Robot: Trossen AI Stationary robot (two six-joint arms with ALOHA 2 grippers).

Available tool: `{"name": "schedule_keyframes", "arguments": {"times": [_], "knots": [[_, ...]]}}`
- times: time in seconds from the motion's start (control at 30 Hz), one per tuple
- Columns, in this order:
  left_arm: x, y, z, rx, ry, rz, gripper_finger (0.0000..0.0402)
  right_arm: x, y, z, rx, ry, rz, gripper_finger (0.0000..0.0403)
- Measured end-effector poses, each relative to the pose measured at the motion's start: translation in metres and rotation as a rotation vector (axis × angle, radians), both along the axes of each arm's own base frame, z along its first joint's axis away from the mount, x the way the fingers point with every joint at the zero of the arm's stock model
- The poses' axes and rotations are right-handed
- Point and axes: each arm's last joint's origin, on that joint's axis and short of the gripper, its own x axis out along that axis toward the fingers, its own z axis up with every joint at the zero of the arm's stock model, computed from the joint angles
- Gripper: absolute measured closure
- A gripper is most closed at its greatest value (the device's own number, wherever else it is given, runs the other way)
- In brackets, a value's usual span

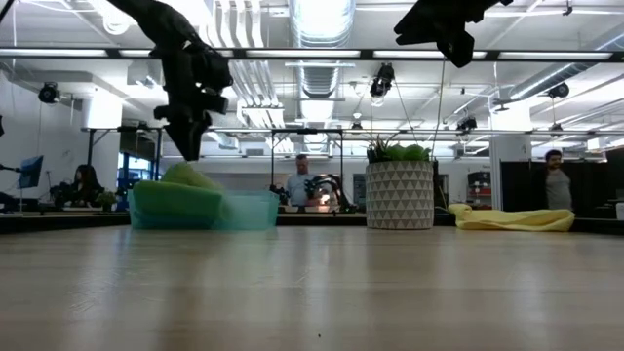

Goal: Fold microfiber towels
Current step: Put the yellow-green microfiber cloth into the blue bin

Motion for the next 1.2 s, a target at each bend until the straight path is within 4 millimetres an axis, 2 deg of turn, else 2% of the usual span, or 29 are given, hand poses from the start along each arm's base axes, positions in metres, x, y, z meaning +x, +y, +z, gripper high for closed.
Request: {"name": "schedule_keyframes", "arguments": {"times": [0.2,0.3,0.43,0.6,0.67,0.77,0.83,0.93,1.2], "knots": [[0.001,0.001,0.011,0.011,-0.06,0.11,0.0208,0.0,-0.001,0.0,-0.003,0.0,-0.005,0.0335],[0.005,0.006,0.005,-0.017,-0.071,0.189,0.0208,0.0,-0.001,0.0,-0.008,0.0,-0.005,0.0335],[0.012,0.014,-0.027,-0.136,0.032,0.219,0.0229,0.0,-0.004,0.0,-0.01,-0.001,-0.019,0.0335],[0.022,0.028,-0.073,-0.275,0.173,0.236,0.0295,0.001,-0.008,0.001,-0.009,-0.016,-0.035,0.0335],[0.027,0.036,-0.086,-0.267,0.198,0.263,0.0325,0.001,-0.008,0.002,-0.009,-0.019,-0.035,0.0335],[0.032,0.049,-0.098,-0.146,0.277,0.306,0.0363,0.001,-0.008,0.002,-0.007,-0.019,-0.034,0.0335],[0.034,0.056,-0.097,-0.055,0.314,0.321,0.0383,0.001,-0.008,0.002,-0.004,-0.019,-0.034,0.0335],[0.037,0.062,-0.085,0.015,0.3,0.325,0.0399,0.001,-0.007,0.002,0.005,-0.02,-0.031,0.0335],[0.032,0.053,-0.034,0.066,0.158,0.264,0.0398,0.001,-0.007,0.001,0.029,-0.018,-0.043,0.0335]]}}
